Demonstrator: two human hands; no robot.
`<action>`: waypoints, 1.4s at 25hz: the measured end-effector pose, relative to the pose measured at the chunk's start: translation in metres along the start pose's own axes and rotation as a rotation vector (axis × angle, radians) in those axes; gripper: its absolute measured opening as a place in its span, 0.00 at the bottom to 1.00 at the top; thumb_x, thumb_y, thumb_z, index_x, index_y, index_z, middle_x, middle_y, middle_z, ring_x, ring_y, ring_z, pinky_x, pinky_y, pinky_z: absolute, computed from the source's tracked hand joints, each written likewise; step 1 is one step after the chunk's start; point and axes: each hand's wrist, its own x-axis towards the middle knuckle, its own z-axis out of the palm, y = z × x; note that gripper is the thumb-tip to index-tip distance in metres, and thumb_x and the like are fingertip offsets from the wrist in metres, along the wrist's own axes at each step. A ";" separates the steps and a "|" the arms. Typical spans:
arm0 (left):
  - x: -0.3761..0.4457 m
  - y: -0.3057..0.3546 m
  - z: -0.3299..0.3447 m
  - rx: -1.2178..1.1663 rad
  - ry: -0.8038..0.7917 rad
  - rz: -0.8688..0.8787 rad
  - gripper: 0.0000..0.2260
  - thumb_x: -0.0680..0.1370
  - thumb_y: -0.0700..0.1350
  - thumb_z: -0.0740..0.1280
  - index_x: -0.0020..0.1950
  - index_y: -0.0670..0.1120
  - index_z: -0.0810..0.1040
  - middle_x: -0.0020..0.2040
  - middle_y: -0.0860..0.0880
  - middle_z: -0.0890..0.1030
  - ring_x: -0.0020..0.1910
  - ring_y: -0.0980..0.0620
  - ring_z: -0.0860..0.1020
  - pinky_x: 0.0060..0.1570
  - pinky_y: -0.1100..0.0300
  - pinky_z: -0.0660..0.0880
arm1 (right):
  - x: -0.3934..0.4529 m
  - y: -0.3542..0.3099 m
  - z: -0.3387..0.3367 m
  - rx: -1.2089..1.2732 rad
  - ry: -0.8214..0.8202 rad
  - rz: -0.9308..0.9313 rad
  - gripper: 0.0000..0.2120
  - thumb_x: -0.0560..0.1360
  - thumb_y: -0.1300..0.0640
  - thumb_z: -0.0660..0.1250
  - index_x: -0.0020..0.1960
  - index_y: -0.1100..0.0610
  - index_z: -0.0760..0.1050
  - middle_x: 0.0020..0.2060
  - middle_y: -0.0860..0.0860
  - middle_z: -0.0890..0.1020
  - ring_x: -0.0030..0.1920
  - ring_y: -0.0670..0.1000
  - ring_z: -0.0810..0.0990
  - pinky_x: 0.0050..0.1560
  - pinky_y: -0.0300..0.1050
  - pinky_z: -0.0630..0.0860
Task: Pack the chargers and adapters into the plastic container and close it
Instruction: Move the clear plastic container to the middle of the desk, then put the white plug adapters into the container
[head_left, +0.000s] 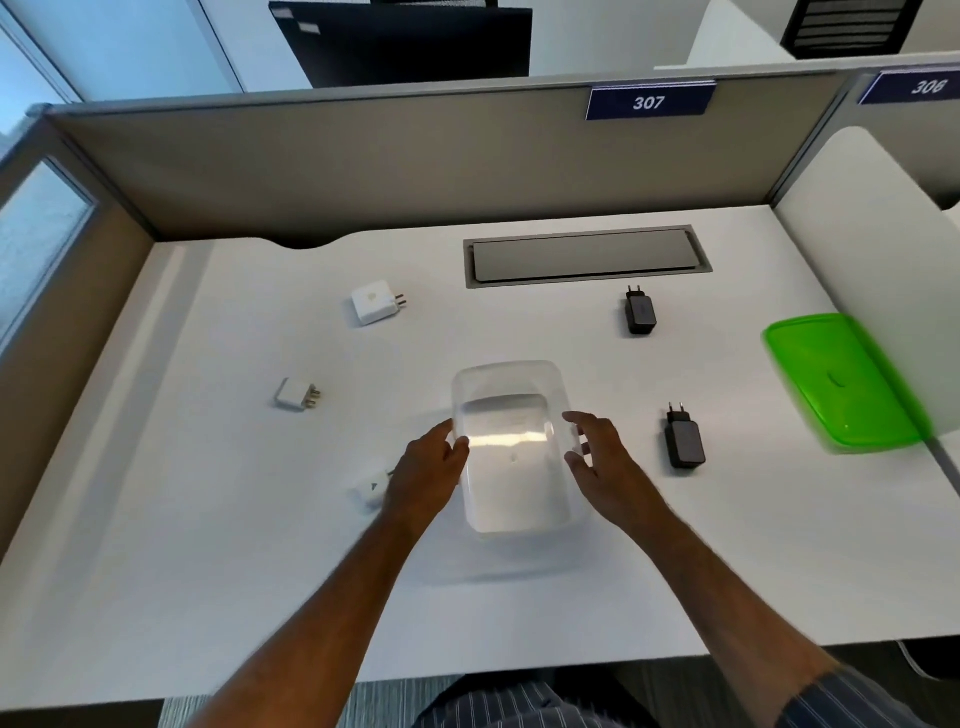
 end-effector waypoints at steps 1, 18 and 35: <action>0.002 -0.002 -0.001 0.016 -0.007 0.008 0.19 0.83 0.58 0.60 0.69 0.52 0.76 0.42 0.49 0.85 0.42 0.50 0.84 0.52 0.44 0.83 | 0.000 -0.001 0.000 -0.005 0.012 0.000 0.24 0.80 0.55 0.66 0.72 0.41 0.64 0.61 0.44 0.70 0.59 0.47 0.76 0.59 0.46 0.77; 0.075 -0.086 -0.048 0.436 0.065 0.108 0.29 0.84 0.56 0.59 0.83 0.48 0.57 0.83 0.46 0.59 0.82 0.44 0.56 0.79 0.45 0.55 | 0.087 -0.097 0.034 -0.147 0.148 -0.247 0.19 0.76 0.58 0.68 0.66 0.53 0.71 0.67 0.48 0.70 0.67 0.51 0.70 0.66 0.39 0.65; 0.117 -0.135 -0.029 0.584 0.177 0.126 0.32 0.84 0.62 0.49 0.84 0.49 0.48 0.85 0.47 0.49 0.84 0.45 0.47 0.81 0.41 0.50 | 0.234 -0.155 0.116 -0.178 -0.190 -0.321 0.18 0.79 0.56 0.67 0.67 0.56 0.70 0.67 0.52 0.71 0.66 0.54 0.70 0.62 0.45 0.72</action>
